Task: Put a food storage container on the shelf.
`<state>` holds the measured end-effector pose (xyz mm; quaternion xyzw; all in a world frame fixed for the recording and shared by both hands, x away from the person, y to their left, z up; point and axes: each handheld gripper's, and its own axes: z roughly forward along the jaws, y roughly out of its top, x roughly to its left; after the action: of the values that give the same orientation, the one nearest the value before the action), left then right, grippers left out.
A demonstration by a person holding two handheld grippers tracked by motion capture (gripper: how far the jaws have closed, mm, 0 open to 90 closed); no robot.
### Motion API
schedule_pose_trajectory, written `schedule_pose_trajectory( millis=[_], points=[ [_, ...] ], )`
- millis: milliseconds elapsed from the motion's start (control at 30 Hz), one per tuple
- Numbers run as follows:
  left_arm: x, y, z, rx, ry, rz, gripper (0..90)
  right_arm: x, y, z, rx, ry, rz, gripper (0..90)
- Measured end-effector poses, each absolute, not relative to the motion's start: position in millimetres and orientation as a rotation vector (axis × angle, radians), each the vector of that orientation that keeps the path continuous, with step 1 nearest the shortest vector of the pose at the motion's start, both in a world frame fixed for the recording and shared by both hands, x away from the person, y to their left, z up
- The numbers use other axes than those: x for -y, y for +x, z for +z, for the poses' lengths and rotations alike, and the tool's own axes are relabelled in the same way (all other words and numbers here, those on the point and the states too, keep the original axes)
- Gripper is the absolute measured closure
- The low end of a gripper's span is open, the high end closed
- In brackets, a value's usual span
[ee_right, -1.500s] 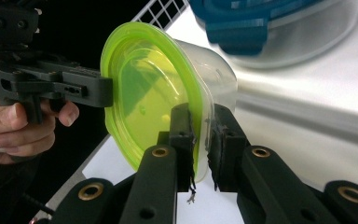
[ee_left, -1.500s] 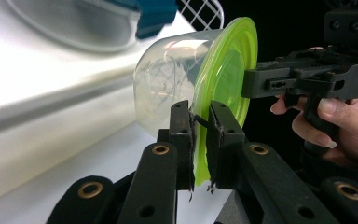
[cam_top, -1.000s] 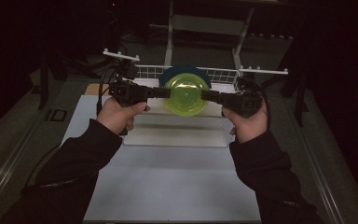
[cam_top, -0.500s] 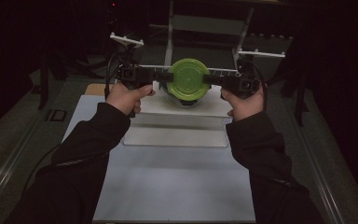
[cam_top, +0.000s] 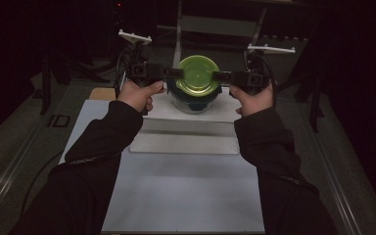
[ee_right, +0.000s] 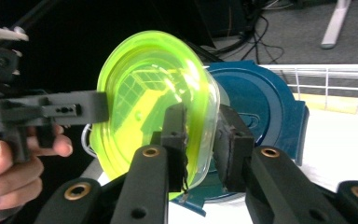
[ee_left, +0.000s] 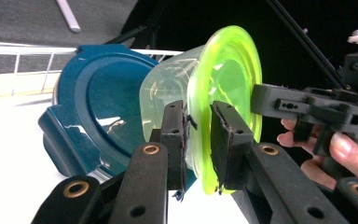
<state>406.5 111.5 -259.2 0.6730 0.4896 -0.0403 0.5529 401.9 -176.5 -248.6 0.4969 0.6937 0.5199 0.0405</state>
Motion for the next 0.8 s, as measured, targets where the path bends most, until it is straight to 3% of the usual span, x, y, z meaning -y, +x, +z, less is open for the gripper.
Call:
schedule_pose_trajectory(
  millis=[533,800],
  points=[
    [-111,427,-266,-1.198,1.57,-0.052,62.1,170,423,-251,-2.08,1.599,1.564,63.5],
    [-113,422,-256,-1.124,1.576,-0.001,38.1,168,422,-247,-2.091,1.542,1.568,46.9]
  ],
)
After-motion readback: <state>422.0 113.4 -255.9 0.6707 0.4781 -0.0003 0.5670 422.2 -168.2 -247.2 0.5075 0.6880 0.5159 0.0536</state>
